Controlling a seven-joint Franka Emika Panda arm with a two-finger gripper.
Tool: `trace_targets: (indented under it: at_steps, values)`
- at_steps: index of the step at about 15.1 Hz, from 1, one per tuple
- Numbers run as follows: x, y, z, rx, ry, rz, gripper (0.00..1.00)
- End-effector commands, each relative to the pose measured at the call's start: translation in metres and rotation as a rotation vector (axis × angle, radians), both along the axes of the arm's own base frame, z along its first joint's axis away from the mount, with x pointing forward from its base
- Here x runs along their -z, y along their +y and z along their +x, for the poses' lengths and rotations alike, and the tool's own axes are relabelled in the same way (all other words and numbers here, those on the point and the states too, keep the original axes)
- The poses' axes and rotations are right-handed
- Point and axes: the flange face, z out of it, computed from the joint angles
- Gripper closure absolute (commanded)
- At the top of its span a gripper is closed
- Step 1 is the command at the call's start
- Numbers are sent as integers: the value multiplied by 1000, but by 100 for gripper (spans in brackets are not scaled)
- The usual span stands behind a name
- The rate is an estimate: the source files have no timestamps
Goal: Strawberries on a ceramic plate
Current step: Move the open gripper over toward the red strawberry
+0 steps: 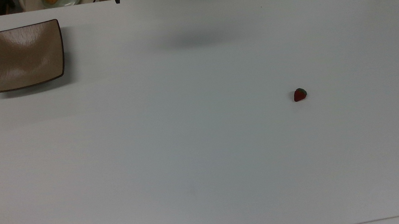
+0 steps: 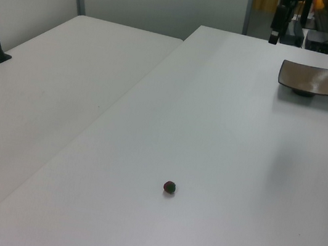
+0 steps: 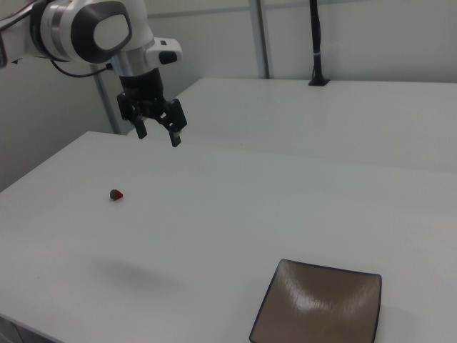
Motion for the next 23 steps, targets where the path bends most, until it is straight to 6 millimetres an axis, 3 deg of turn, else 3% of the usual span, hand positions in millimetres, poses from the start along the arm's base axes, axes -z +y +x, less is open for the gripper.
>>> trace_targets:
  at_steps: [1,10,12,14,17,19,23]
  values:
    - [9,11,7,0,0,-17,0]
    - [17,27,11,-22,8,-19,0]
    - [30,62,28,-68,18,-22,0]
    - [43,85,39,-69,29,-21,0]
    - [51,110,49,-28,-39,-6,0]
    - [67,133,54,-60,-26,-11,0]
    - [74,161,68,-89,-37,-5,0]
